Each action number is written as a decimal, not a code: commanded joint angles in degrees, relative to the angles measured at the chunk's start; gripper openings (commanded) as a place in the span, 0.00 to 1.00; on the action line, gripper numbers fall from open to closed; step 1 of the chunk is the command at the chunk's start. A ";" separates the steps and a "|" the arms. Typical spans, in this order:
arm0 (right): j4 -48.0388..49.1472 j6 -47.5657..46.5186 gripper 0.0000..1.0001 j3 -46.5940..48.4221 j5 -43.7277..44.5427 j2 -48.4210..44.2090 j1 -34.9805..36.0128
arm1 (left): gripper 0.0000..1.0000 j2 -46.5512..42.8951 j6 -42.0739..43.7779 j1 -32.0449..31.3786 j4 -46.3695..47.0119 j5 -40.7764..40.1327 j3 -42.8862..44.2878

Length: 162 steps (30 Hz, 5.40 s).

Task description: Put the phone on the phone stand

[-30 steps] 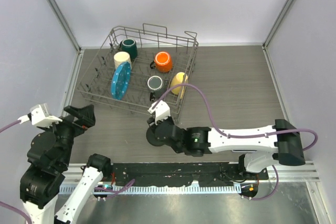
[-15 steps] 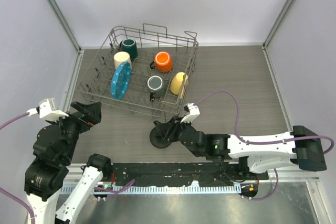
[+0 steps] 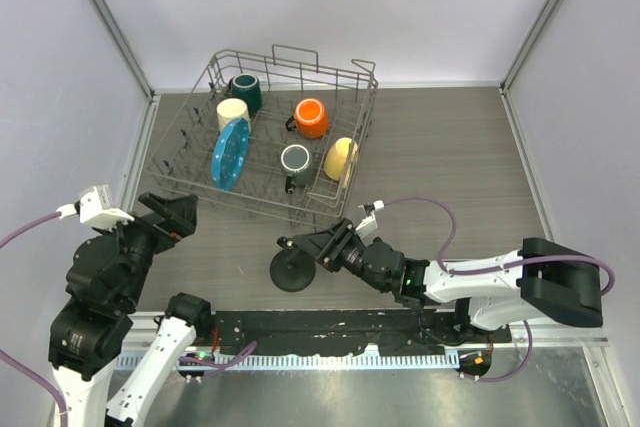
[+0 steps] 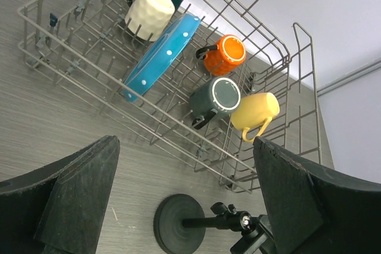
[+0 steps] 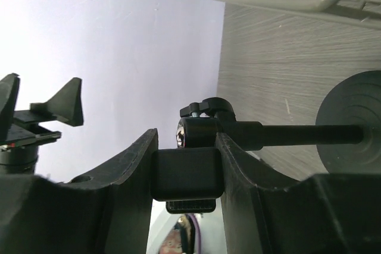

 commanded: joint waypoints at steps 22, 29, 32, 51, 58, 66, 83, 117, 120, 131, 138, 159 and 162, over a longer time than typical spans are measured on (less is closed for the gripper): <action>-20.42 -8.17 0.01 9.82 4.32 -4.69 0.75 | 0.99 -3.44 -0.96 -0.22 0.07 1.33 -3.03; -30.45 -8.46 0.01 7.73 12.54 -13.86 0.84 | 0.98 -2.91 -1.67 -0.13 2.09 2.82 -4.69; -25.26 -4.15 0.01 4.65 12.18 -12.46 1.10 | 0.98 -2.47 -2.72 -0.13 3.06 3.52 -5.92; -12.35 22.48 0.01 -0.10 26.67 -1.57 8.75 | 0.98 -0.98 -5.18 -0.22 3.23 6.95 -6.81; 6.28 24.34 0.01 -4.32 27.21 5.20 9.45 | 0.98 -0.54 -5.53 -0.22 3.76 7.75 -7.33; -11.47 9.13 0.87 1.47 26.85 -3.83 9.54 | 0.98 -0.36 -4.57 -0.13 3.41 7.13 -6.28; -72.12 -2.58 0.88 4.34 39.24 -37.59 4.28 | 0.98 2.10 -1.84 -0.22 4.11 7.22 -5.05; -105.41 -16.01 0.99 14.58 -0.04 -18.79 -91.00 | 0.99 4.38 -2.37 -0.13 6.40 12.84 -6.89; -105.41 -15.22 0.99 15.01 -2.05 -16.42 -91.18 | 0.99 5.35 -2.28 -0.22 7.98 13.11 -7.33; -95.39 -9.07 0.99 3.33 -7.52 -23.17 -92.41 | 0.99 7.98 -2.11 -0.13 10.88 13.81 -9.09; -93.02 -9.68 0.99 2.80 -6.63 -21.43 -92.41 | 0.99 8.43 -2.37 -0.22 11.32 14.16 -9.53; -73.24 -34.02 0.99 4.73 -15.60 -12.38 -87.60 | 0.98 13.35 -3.95 -0.13 12.90 16.53 -8.30; -73.50 -34.82 0.99 6.74 -13.24 -8.86 -81.90 | 0.99 13.35 -4.13 -0.13 12.56 16.53 -8.04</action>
